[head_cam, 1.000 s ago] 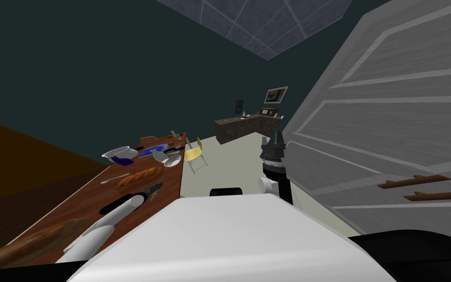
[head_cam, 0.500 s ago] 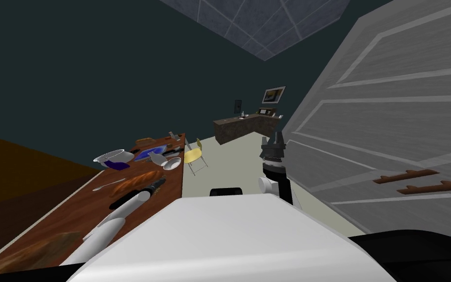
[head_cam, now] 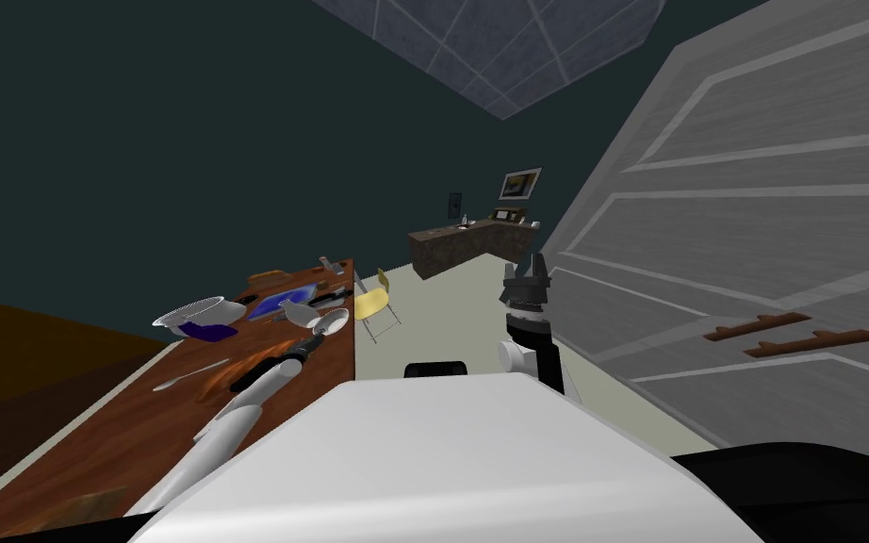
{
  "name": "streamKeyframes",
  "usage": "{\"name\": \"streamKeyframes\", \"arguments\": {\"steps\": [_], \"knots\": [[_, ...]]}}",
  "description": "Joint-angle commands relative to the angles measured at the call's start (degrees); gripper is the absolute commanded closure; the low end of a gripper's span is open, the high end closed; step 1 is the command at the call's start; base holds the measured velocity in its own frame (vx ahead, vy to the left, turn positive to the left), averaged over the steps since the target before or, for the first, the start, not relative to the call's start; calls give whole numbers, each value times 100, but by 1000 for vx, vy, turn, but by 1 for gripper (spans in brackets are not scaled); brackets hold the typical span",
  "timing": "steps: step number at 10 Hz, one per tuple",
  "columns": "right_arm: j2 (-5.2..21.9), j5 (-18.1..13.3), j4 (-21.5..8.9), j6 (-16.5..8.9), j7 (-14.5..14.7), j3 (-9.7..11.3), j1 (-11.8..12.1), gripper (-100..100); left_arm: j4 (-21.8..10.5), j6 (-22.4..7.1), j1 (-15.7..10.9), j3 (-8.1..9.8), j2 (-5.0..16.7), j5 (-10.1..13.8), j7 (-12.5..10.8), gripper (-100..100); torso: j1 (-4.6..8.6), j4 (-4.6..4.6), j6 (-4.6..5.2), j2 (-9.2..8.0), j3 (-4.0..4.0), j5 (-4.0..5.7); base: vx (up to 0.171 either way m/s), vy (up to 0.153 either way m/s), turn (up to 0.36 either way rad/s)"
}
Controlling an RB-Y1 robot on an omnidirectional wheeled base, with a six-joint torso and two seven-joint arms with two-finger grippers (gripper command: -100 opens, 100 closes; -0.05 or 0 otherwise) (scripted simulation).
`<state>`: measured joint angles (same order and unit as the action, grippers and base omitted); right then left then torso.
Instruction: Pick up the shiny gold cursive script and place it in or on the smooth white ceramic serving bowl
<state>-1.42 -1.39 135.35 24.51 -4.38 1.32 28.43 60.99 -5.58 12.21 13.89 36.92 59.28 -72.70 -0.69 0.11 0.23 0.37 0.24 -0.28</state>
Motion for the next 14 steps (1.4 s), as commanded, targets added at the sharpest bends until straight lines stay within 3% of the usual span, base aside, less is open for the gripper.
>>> {"name": "streamKeyframes", "arguments": {"steps": [1,4,7,8,12,13,14], "knots": [[0,0,0,0,0,0,0,0,-46,249,-128,-46,-61,15,118,100,0,0,0,0,0,0,61,126,-111],[0,0,0,0,0,0,0,0,-90,588,-374,-1,-246,-88,313,100,-3,1,1,9,5,0,58,133,-97],[-1,0,0,0,0,0,0,0,-69,609,-401,36,-291,-121,354,100,18,1,-10,-10,-4,2,15,63,-31],[-1,0,0,0,0,1,0,0,-69,626,-411,34,-290,-123,362,-100,32,0,-16,-18,-8,3,3,7,-2],[-1,0,0,0,0,1,0,0,-68,625,-412,34,-289,-123,362,-100,47,-1,-18,-25,-12,6,0,0,0],[-1,0,0,0,0,1,0,0,-68,625,-412,34,-289,-123,362,0,47,-1,-18,-25,-13,6,0,0,0],[-1,0,0,0,0,1,0,0,5,497,-368,71,-103,-56,279,-100,47,-1,-18,-25,-13,6,8,-31,11]]}}
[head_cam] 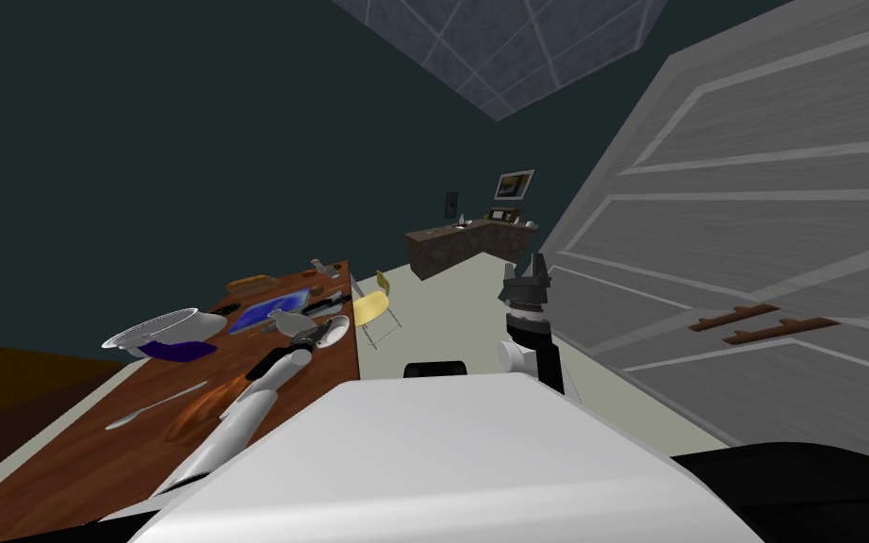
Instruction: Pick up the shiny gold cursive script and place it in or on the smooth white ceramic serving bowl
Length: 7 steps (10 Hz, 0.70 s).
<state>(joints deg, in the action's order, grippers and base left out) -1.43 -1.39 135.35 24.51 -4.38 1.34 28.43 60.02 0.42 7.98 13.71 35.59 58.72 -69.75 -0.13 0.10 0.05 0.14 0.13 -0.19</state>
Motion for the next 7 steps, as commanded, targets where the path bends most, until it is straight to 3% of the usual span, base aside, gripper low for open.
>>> {"name": "streamKeyframes", "arguments": {"steps": [1,2,7], "knots": [[0,0,0,0,0,0,0,0,138,-168,77,107,123,34,-58,-100,0,0,0,0,0,0,9,-72,14],[0,0,0,0,0,0,0,0,210,-296,120,144,309,101,-141,-100,15,0,0,0,0,2,5,-102,18],[0,0,0,0,0,0,0,0,391,-616,228,237,774,269,-349,-100,12,0,0,-1,0,2,2,-61,12]]}}
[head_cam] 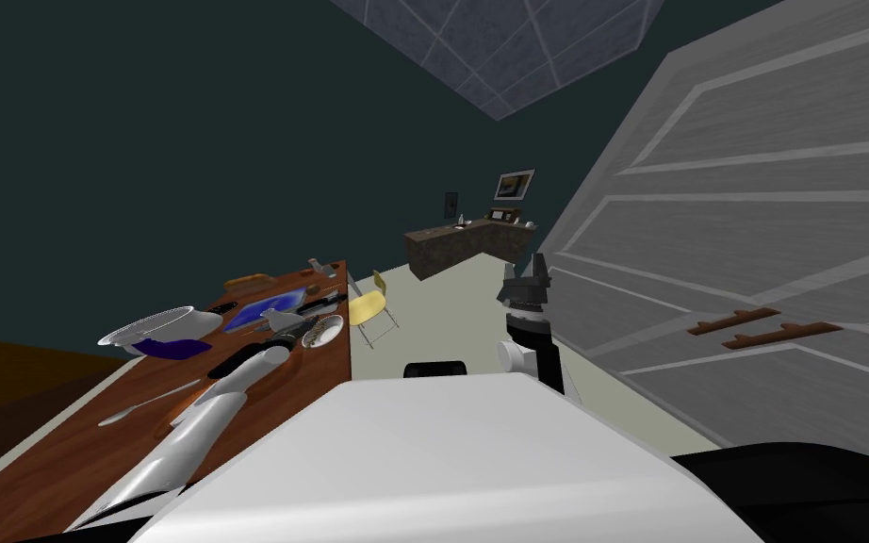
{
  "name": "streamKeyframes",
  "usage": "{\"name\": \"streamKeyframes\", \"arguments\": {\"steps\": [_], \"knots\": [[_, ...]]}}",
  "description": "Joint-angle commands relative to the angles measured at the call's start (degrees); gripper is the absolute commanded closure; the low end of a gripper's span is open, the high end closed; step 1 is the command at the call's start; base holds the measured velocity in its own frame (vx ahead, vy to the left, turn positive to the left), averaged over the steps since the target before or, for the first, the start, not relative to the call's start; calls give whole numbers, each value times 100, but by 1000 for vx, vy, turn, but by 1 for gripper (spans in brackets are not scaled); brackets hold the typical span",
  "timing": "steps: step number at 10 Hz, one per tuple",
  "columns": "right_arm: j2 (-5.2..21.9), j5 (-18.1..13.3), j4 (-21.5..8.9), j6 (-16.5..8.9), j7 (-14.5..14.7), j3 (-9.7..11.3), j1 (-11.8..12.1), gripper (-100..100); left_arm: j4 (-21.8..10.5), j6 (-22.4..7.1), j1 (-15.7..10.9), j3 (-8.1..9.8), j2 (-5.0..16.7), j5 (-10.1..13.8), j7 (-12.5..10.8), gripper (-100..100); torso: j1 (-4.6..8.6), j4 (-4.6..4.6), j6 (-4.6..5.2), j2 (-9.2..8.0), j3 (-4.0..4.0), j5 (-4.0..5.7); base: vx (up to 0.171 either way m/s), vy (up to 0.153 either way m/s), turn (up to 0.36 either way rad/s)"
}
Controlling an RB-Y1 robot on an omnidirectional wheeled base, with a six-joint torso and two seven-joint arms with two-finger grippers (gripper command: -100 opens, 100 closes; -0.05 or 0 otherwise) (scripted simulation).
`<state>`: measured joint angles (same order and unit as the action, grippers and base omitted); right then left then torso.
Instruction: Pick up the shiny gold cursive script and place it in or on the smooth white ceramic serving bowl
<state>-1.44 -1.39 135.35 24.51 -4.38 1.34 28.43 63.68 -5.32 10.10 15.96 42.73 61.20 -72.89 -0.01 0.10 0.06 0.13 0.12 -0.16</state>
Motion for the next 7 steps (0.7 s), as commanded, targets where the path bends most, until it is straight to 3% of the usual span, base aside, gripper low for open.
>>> {"name": "streamKeyframes", "arguments": {"steps": [1,2,7], "knots": [[0,0,0,0,0,0,0,0,0,0,0,0,0,0,0,-100,0,0,0,0,0,0,2,-24,6],[0,0,0,0,0,0,0,0,0,-4,1,-5,13,9,-12,0,-10,0,0,-1,0,-3,0,0,0],[1,0,0,0,0,0,0,0,0,-4,1,-4,12,8,-11,0,-21,0,0,-1,-1,-6,0,0,0]]}}
